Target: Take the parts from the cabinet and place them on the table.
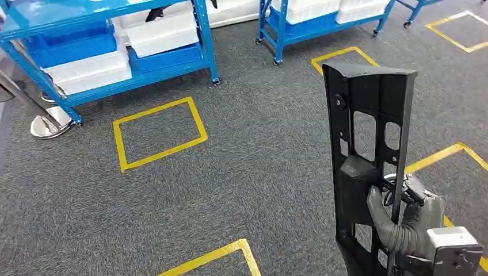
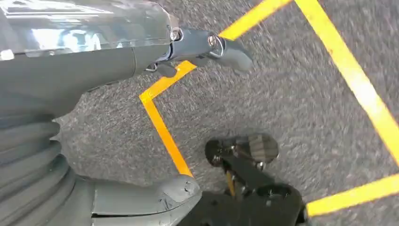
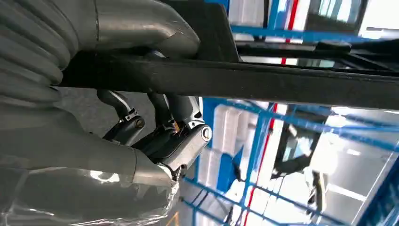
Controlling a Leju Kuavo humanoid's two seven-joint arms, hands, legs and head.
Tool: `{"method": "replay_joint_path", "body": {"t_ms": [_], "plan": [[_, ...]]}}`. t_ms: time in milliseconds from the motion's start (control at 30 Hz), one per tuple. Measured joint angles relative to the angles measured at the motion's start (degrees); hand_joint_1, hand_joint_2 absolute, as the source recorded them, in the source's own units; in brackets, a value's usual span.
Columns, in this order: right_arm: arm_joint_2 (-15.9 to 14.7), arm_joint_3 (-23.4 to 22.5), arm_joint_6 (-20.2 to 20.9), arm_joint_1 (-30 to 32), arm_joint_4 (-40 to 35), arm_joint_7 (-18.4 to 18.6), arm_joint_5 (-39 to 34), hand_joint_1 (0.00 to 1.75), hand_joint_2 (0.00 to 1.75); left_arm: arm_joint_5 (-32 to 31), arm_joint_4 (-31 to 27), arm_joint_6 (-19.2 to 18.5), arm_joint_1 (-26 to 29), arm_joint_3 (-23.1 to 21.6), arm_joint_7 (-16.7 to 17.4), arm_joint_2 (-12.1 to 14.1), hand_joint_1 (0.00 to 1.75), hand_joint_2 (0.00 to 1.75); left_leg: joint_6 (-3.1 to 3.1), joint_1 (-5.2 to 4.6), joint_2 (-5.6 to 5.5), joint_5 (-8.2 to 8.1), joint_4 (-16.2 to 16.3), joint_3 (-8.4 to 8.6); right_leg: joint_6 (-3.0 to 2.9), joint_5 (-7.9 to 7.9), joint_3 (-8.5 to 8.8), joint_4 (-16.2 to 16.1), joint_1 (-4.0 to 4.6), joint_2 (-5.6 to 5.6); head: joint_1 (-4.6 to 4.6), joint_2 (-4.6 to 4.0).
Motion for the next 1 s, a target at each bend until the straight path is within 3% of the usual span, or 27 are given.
{"method": "replay_joint_path", "body": {"t_ms": [33,67,133,167,200,233,333,367,400,433,500,533,567,633,667,700,733,800,833,867,900,933,1000], "plan": [[0.00,0.00,0.06,0.00,0.11,0.30,-0.22,1.75,1.75,-0.22,0.00,-0.24,0.04,0.00,0.02,-0.06,0.00,1.75,-0.34,0.14,0.96,-0.26,0.52,-0.23,0.40,-0.01,-0.45,1.26,-0.30,-0.19,-0.06,0.00],[-0.13,-0.24,0.11,-0.07,0.11,0.48,-0.41,1.75,1.75,-0.30,0.00,-0.44,-0.04,0.00,0.00,-0.13,0.00,1.75,-0.73,0.40,1.87,-0.64,1.24,-0.59,0.92,1.24,0.39,0.02,-0.60,-0.47,0.00,0.00],[-0.22,-0.55,0.13,-0.23,0.11,0.76,-0.61,1.75,1.75,-0.35,0.00,-0.63,-0.24,0.00,-0.04,-0.22,0.00,1.75,-1.92,1.16,3.30,-1.78,3.12,-1.23,1.95,5.10,5.13,-7.61,-1.18,-1.65,0.00,0.00],[-0.28,-0.70,0.26,-0.55,0.13,0.83,-0.72,1.75,1.75,-0.44,0.00,-0.66,-0.33,0.00,-0.07,-0.22,0.00,1.75,-2.83,1.29,3.99,-2.71,4.77,-1.63,2.29,4.95,6.88,-11.37,-1.25,-3.78,0.04,0.00],[-0.39,-0.92,0.39,-0.78,0.42,0.96,-0.81,1.75,1.75,-0.44,0.22,-0.66,-0.34,0.00,-0.06,0.66,0.00,1.75,-3.48,0.55,4.39,-3.52,5.70,-2.23,1.92,4.81,6.33,-9.83,-1.04,-5.57,0.28,0.00],[-0.64,-1.16,0.46,-1.28,0.39,1.11,-0.83,1.75,1.75,-0.48,0.13,-0.77,-0.33,0.00,-0.11,0.24,0.00,1.75,-3.59,0.74,4.73,-4.13,6.43,-2.06,0.20,4.65,6.22,-9.33,-0.92,-4.62,0.15,0.00],[-1.37,-1.90,0.83,-2.07,0.44,2.05,-0.85,1.75,1.75,-0.54,0.13,-0.76,-0.63,-0.02,-0.05,0.26,0.00,1.75,-4.03,0.90,6.34,-4.29,6.47,-1.39,-1.01,4.75,5.72,-9.33,-0.85,-2.79,-0.26,0.00],[-1.75,-2.18,0.96,-2.34,0.44,2.38,-0.77,1.75,1.75,-0.74,0.13,-0.76,-0.67,0.00,-0.04,0.28,0.00,1.75,-4.46,1.22,4.81,-5.15,7.13,-1.59,-1.41,5.00,5.58,-9.47,-0.93,-2.17,-0.37,0.00],[-2.19,-2.56,1.03,-2.68,0.44,2.71,-0.54,1.75,1.75,-0.83,0.13,-0.79,-0.64,0.00,-0.04,0.26,0.00,1.75,-4.61,1.48,2.09,-7.15,8.93,-2.21,-1.68,5.18,5.42,-9.57,-0.91,-1.65,-0.53,0.00],[-2.69,-2.95,1.14,-3.24,0.48,3.13,-0.37,1.75,1.75,-0.85,0.13,-0.79,-0.55,-0.02,0.02,0.26,0.00,1.75,-4.68,1.50,0.37,-9.99,12.99,-3.84,-1.98,5.40,5.20,-9.67,-0.87,-0.98,-0.52,0.00],[-3.65,-3.74,1.11,-4.11,0.59,3.72,0.24,1.75,1.75,-0.85,0.13,-0.79,-0.32,0.00,0.20,0.29,0.00,1.75,-4.60,1.46,-0.55,-13.82,21.53,-7.60,-2.25,5.64,4.79,-9.67,-0.54,0.55,-0.59,0.00],[-4.27,-4.33,0.96,-4.48,0.68,4.00,0.66,1.75,1.75,-0.85,0.13,-0.79,-0.24,0.00,0.22,0.28,0.00,1.75,-4.37,1.43,-0.57,-13.98,23.60,-8.61,-2.30,5.72,4.71,-9.66,-0.35,1.31,-0.59,0.00],[-4.96,-5.14,0.72,-4.81,0.77,4.24,0.92,1.75,1.75,-0.85,0.13,-0.79,-0.19,0.00,0.22,0.29,0.00,1.75,-4.00,1.34,-0.62,-12.90,23.13,-8.49,-2.30,5.79,4.73,-9.66,-0.16,2.07,-0.57,0.00],[-6.32,-7.11,0.37,-5.58,0.74,4.59,0.94,1.75,1.75,-0.87,0.13,-0.79,-0.20,0.00,0.11,0.26,0.00,1.75,-2.58,0.90,-1.51,-7.38,14.97,-4.99,-2.26,5.92,4.96,-9.70,0.30,3.74,-0.59,0.00],[-6.80,-7.94,0.35,-5.91,0.74,4.61,0.94,1.75,1.75,-0.87,0.13,-0.79,-0.14,0.00,0.09,0.29,0.00,1.75,-1.59,0.62,-3.13,-4.81,10.08,-2.86,-2.27,6.00,5.09,-9.84,0.44,4.41,-0.55,0.00],[-7.08,-8.68,0.33,-6.11,0.79,4.61,0.94,1.75,1.75,-0.87,0.22,-0.79,-0.15,0.00,0.09,0.90,0.00,1.75,-0.30,0.68,-7.03,-4.90,7.83,-1.95,-2.10,6.29,5.03,-9.98,0.08,4.71,-0.15,0.00],[-7.54,-9.05,0.33,-6.68,0.85,4.76,0.94,1.75,1.75,-0.90,0.20,-0.79,0.10,0.02,-0.07,0.57,0.00,1.75,-0.28,0.64,-7.18,-4.18,7.37,-2.22,-1.52,6.70,4.90,-10.27,-0.26,5.69,-0.02,0.00],[-7.85,-9.57,0.26,-6.59,0.87,4.85,0.94,1.75,1.75,-0.90,0.22,-0.79,0.14,0.02,-0.07,0.92,0.00,1.75,0.08,0.09,-6.23,-3.64,7.00,-2.07,-0.33,7.53,4.51,-11.02,-1.11,7.30,-0.53,0.00],[-7.96,-10.03,0.26,-6.59,0.85,4.85,0.94,1.75,1.75,-0.90,0.22,-0.76,0.11,0.02,-0.07,1.03,0.00,1.75,0.45,-0.28,-5.55,-2.99,5.81,-1.47,0.19,8.16,4.69,-12.01,-1.10,8.12,-0.55,0.00],[-8.13,-10.36,0.26,-6.53,0.92,4.85,0.94,1.75,1.75,-0.90,0.22,-0.79,-0.08,0.02,-0.09,0.96,0.00,1.75,0.90,0.58,-4.40,-1.81,2.13,-0.05,-0.06,8.17,4.70,-11.82,-0.72,6.90,-0.46,0.00],[-8.37,-10.64,0.13,-6.68,0.92,4.81,0.94,1.75,1.75,-0.87,0.22,-0.76,-0.19,0.02,-0.13,0.77,0.00,1.75,0.14,0.40,-3.15,-1.21,1.40,0.27,-0.04,7.08,4.12,-11.03,-0.25,3.17,-0.29,0.00],[-8.61,-10.71,0.20,-7.15,0.96,4.83,0.94,1.75,1.75,-0.88,0.22,-0.79,-0.10,0.02,-0.20,0.77,0.00,1.75,0.41,0.35,-2.41,-0.93,0.91,0.33,0.12,4.66,2.69,-8.23,-0.24,1.00,-0.11,0.00],[-8.81,-10.89,0.09,-7.17,1.01,4.74,1.05,1.75,1.75,-0.87,0.22,-0.79,0.20,0.04,-0.13,0.72,0.00,1.75,0.11,0.28,-0.48,-1.02,1.22,-0.05,0.81,0.60,-0.67,-0.27,-0.37,-0.05,-0.09,0.00]]}}
